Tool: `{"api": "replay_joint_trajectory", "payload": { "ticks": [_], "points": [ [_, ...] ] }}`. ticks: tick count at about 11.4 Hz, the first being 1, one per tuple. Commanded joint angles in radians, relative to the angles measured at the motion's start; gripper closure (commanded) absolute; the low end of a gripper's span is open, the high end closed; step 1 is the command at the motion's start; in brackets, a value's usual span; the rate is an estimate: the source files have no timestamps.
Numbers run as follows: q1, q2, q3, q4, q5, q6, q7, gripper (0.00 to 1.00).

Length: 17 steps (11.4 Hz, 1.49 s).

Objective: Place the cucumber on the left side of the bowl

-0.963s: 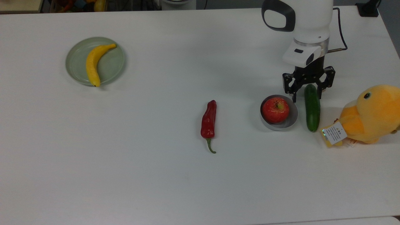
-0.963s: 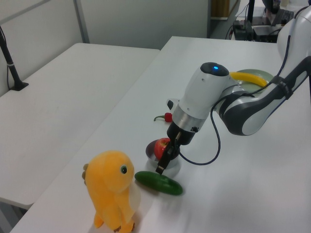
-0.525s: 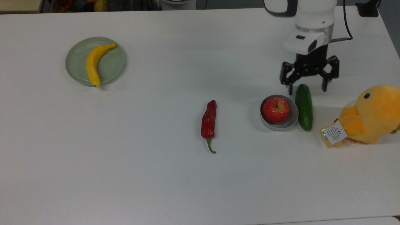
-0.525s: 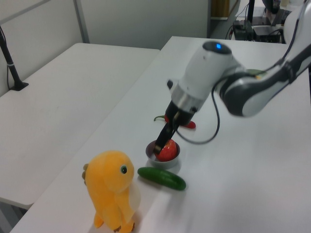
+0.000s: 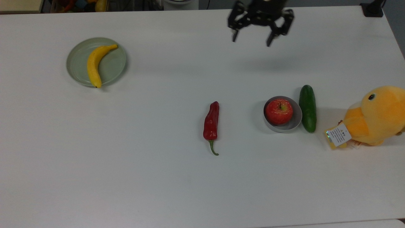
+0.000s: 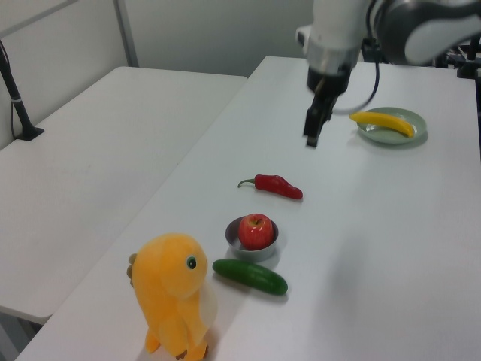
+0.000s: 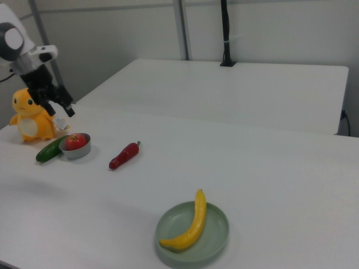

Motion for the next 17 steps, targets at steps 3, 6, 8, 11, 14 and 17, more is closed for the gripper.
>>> {"api": "replay_joint_trajectory", "payload": {
  "ticks": [3,6,8,11,14,17],
  "points": [
    [-0.031,-0.119,-0.247,-0.086,0.162,-0.013,-0.187,0.00],
    [-0.095,-0.147,-0.291,-0.096,0.188,-0.013,-0.273,0.00],
    [-0.095,-0.147,-0.302,-0.102,0.188,-0.014,-0.301,0.00],
    [-0.088,-0.150,-0.302,-0.130,0.191,-0.008,-0.295,0.00],
    [-0.097,-0.150,-0.304,-0.130,0.277,0.015,-0.296,0.00],
    [-0.097,-0.147,-0.305,-0.133,0.289,0.018,-0.293,0.00]
  ]
}}
